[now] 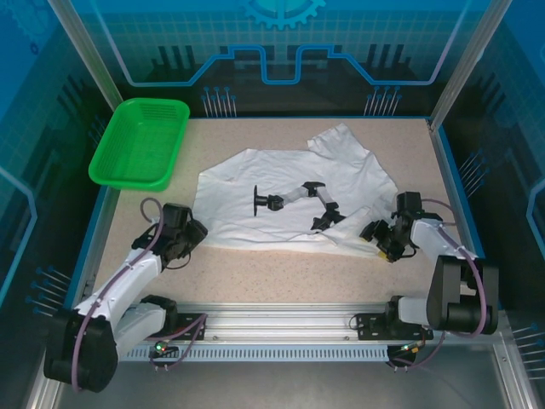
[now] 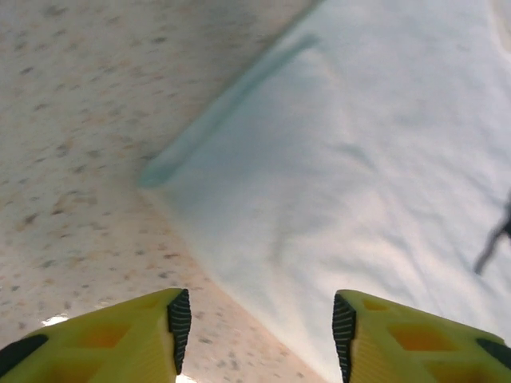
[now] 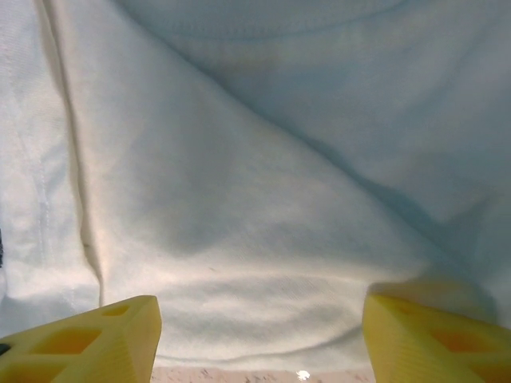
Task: Fold and stack the t-shirts
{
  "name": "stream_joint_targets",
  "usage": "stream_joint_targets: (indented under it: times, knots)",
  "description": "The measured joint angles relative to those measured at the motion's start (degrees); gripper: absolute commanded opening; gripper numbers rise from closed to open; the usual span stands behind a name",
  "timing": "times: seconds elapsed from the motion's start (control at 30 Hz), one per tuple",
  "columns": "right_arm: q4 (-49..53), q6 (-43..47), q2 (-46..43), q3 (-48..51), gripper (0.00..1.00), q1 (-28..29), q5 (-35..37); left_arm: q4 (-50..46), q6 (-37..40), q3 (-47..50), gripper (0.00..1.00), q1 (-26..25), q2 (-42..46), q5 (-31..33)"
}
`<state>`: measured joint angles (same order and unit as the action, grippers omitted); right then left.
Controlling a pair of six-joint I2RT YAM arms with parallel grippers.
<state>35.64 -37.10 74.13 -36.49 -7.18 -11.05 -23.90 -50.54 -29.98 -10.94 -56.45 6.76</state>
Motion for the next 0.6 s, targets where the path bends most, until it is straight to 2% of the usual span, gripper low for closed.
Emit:
stream_joint_targets:
  times: [0.13, 0.2, 0.27, 0.37, 0.5, 0.6]
  knots:
    - [0.57, 1.25, -6.05, -0.94, 0.8, 0.0, 1.42, 1.16, 5.9, -9.16, 0.69, -8.7, -3.34, -2.47]
    - [-0.63, 1.38, -10.29, -0.83, 0.78, 0.0, 1.64, 3.17, 10.12, -14.86, 0.71, -16.48, -7.85, -3.65]
    - [-3.17, 1.16, -13.38, 0.09, 0.73, 0.0, 1.53, 4.87, 14.53, -20.39, 0.71, -23.93, -13.77, -4.68]
    - [-6.82, -0.07, -15.63, 3.08, 0.63, -0.02, 1.2, 6.51, 21.09, -28.17, 0.69, -32.09, -24.17, -7.61]
    - [-9.46, -1.79, -13.9, 6.27, 0.48, -0.02, 0.5, 7.19, 31.1, -36.74, 0.64, -38.51, -36.81, -12.66]
    - [-10.99, -1.99, -10.8, 6.67, 0.41, -0.24, -0.76, 4.31, 39.52, -46.1, 0.54, -41.4, -46.73, -15.76]
